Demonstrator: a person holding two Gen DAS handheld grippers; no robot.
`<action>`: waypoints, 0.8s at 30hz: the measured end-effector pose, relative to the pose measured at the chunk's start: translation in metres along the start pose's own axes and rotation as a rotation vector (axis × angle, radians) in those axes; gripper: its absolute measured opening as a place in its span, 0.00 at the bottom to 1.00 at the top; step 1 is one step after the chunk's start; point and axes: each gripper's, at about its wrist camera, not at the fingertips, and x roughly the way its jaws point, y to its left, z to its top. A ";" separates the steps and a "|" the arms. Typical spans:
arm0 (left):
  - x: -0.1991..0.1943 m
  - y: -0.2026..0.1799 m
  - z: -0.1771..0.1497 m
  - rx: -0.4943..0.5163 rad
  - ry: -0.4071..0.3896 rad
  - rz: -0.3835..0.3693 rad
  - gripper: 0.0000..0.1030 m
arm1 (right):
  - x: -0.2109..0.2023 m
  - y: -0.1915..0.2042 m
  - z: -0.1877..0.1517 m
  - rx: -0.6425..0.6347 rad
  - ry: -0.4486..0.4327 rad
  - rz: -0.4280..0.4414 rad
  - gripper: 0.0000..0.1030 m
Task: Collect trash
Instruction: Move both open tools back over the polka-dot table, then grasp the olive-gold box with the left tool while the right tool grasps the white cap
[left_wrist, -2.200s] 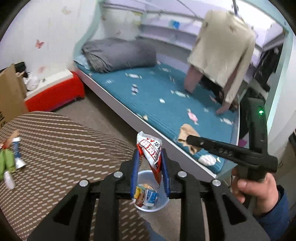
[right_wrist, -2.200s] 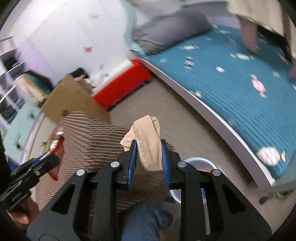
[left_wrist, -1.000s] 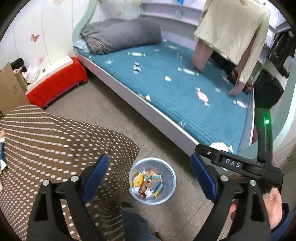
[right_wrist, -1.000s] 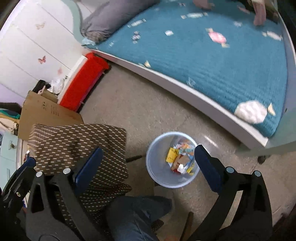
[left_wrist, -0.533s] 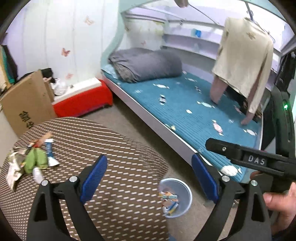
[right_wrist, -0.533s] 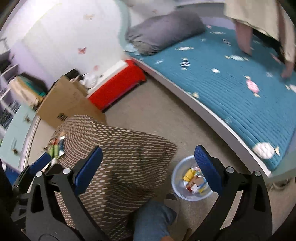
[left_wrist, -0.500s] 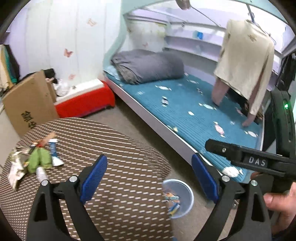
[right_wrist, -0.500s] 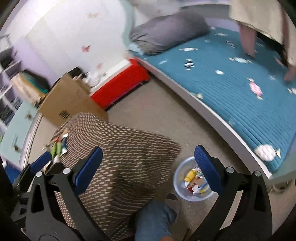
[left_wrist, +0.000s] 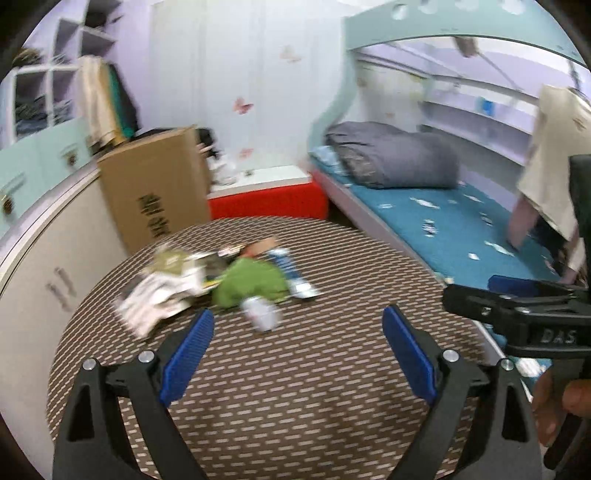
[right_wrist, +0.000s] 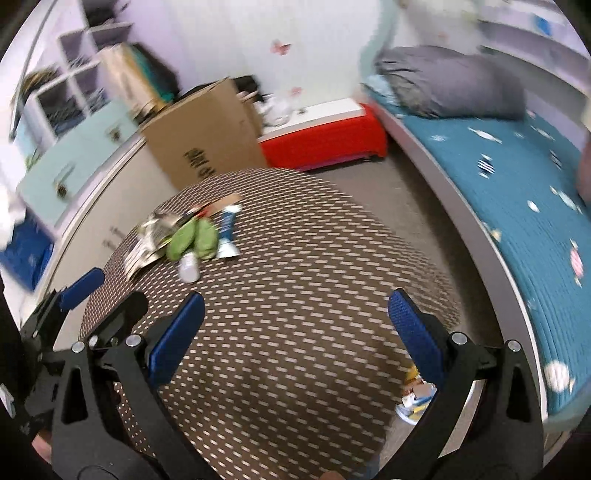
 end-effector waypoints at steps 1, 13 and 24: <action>0.002 0.010 -0.003 -0.014 0.006 0.015 0.88 | 0.008 0.010 0.002 -0.015 0.005 0.009 0.94; 0.020 0.114 -0.017 -0.129 0.039 0.165 0.88 | 0.098 0.110 0.011 -0.224 0.088 0.075 0.87; 0.069 0.126 0.020 -0.094 0.050 0.108 0.93 | 0.139 0.119 0.008 -0.244 0.131 0.073 0.25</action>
